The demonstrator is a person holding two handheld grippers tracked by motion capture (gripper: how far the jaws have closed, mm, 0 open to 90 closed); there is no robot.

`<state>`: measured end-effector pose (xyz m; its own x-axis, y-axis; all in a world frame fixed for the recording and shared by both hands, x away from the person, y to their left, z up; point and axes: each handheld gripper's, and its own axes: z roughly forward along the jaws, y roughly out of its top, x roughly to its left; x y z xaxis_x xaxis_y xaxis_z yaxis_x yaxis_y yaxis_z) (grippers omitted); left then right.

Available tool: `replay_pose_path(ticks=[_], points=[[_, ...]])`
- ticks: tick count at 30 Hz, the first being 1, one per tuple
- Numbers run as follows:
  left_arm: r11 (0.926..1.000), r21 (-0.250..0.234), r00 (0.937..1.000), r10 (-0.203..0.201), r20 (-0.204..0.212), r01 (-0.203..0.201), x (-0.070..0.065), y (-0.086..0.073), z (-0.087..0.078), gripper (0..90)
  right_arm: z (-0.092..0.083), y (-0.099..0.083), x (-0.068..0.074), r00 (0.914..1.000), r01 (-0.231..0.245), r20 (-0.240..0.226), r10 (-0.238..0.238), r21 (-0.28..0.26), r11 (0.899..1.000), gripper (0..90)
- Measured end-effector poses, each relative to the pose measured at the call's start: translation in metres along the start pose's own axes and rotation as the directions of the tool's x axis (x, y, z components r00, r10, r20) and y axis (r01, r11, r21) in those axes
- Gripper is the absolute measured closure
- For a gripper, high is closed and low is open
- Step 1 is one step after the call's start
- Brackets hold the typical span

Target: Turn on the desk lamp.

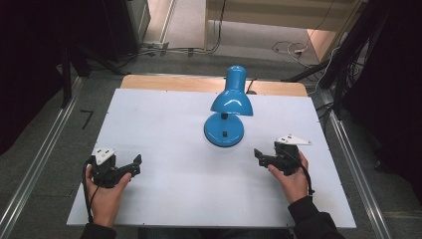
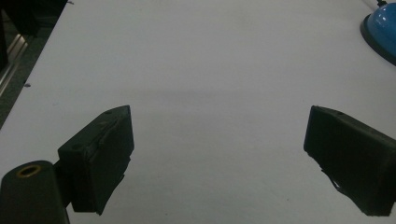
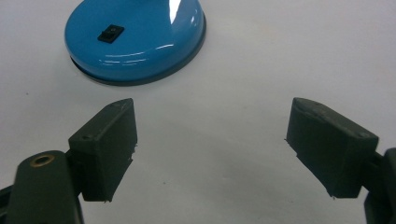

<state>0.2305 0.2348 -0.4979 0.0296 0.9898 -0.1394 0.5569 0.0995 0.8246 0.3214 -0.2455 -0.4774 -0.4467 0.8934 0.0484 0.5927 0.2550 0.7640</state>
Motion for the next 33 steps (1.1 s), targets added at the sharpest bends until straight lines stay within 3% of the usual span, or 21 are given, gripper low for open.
replay_pose_path(ticks=[33], points=[[1.0, -0.002, 1.0, 0.0, 0.003, 0.0, 0.001, 0.0, -0.001, 8.7, 0.019, 0.011, 0.019, 0.9995, 0.016, -0.028, -0.016, 0.003, 1.0, 16.1]])
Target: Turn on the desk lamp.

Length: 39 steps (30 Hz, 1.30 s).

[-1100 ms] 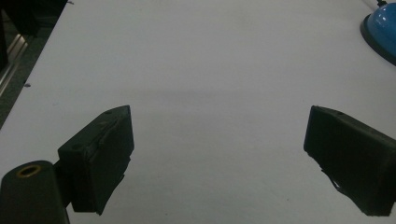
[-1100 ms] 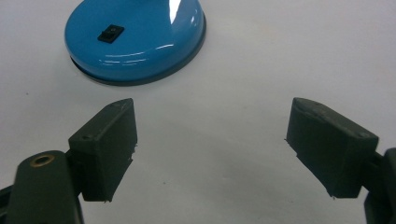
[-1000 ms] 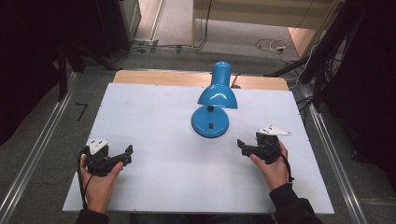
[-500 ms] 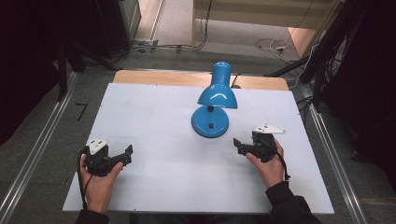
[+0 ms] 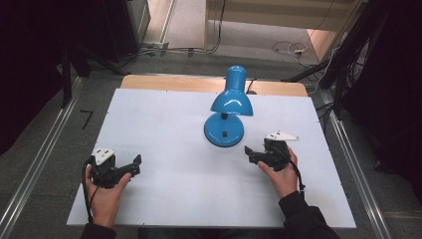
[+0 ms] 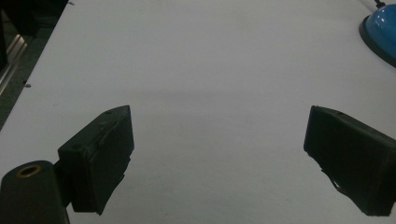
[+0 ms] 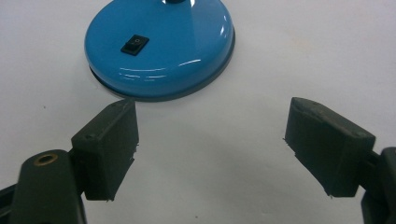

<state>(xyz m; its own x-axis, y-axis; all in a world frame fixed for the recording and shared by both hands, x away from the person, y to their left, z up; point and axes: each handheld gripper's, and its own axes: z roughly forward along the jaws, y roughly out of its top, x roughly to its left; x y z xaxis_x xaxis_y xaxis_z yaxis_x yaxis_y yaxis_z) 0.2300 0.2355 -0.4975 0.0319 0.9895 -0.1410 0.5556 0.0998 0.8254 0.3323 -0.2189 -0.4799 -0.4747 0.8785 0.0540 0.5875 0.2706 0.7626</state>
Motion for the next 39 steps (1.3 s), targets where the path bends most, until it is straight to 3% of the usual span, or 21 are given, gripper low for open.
replay_pose_path(ticks=[39], points=[[1.0, 0.0, 1.0, 0.001, 0.002, -0.001, 0.0, 0.0, 0.0, 8.7, 0.024, 0.018, 0.023, 0.9994, 0.024, -0.025, -0.024, -0.01, 1.0, 20.1]])
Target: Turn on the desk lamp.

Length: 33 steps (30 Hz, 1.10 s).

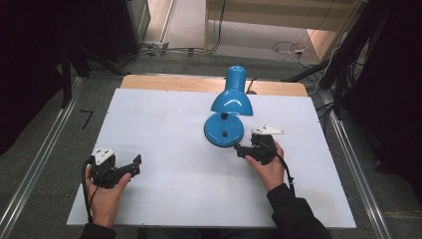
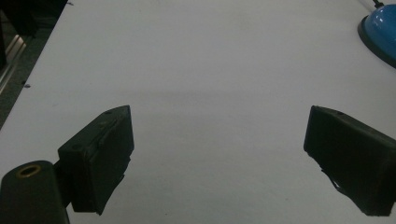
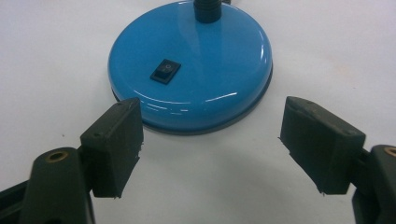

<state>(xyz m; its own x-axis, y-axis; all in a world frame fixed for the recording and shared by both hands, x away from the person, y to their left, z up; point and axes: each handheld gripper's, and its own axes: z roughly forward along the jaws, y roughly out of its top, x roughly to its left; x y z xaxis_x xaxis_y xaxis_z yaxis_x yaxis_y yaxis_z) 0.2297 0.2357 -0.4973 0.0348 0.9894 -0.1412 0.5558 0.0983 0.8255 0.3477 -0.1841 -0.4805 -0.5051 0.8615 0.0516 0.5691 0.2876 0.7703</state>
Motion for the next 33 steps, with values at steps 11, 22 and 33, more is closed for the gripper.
replay_pose_path(ticks=[11, 22, 33], points=[[1.0, -0.001, 1.0, 0.0, 0.001, 0.0, 0.0, 0.0, 0.0, 8.7, 0.007, 0.005, 0.007, 0.9997, 0.024, 0.01, -0.024, -0.025, 0.999, 32.5], [1.0, -0.001, 1.0, 0.0, 0.003, 0.0, 0.0, 0.0, 0.0, 8.7, 0.017, 0.012, 0.016, 0.9992, 0.038, -0.009, -0.038, -0.045, 0.998, 54.8], [1.0, -0.002, 1.0, -0.002, 0.005, 0.002, 0.001, 0.0, 0.0, 8.7, 0.024, 0.02, 0.023, 0.9985, 0.054, -0.001, -0.055, -0.065, 0.996, 71.5]])
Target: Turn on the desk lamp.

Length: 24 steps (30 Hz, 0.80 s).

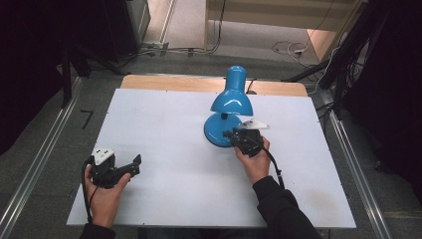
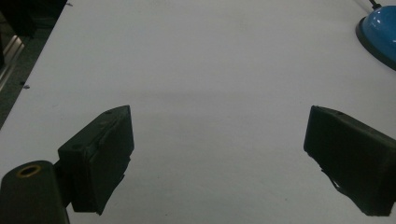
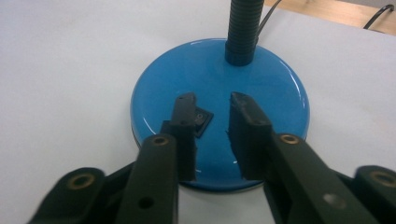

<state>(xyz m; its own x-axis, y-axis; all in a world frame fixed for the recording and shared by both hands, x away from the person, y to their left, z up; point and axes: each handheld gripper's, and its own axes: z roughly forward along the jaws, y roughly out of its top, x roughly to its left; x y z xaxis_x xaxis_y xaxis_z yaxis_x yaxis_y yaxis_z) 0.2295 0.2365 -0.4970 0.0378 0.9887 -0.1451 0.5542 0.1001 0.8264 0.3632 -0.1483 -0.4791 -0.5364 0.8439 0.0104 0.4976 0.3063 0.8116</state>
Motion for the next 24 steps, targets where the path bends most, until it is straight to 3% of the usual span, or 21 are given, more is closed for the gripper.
replay_pose_path(ticks=[5, 24], points=[[1.0, -0.002, 1.0, -0.002, 0.001, 0.002, 0.0, 0.0, 0.0, 8.7, 0.005, 0.004, 0.001, 0.9999, 0.006, -0.011, -0.006, -0.003, 1.0, 87.3], [1.0, 0.0, 1.0, -0.003, 0.006, 0.003, 0.001, 0.0, 0.001, 8.7, 0.025, 0.001, 0.002, 0.9998, 0.006, -0.017, -0.005, 0.02, 1.0, 87.4]])
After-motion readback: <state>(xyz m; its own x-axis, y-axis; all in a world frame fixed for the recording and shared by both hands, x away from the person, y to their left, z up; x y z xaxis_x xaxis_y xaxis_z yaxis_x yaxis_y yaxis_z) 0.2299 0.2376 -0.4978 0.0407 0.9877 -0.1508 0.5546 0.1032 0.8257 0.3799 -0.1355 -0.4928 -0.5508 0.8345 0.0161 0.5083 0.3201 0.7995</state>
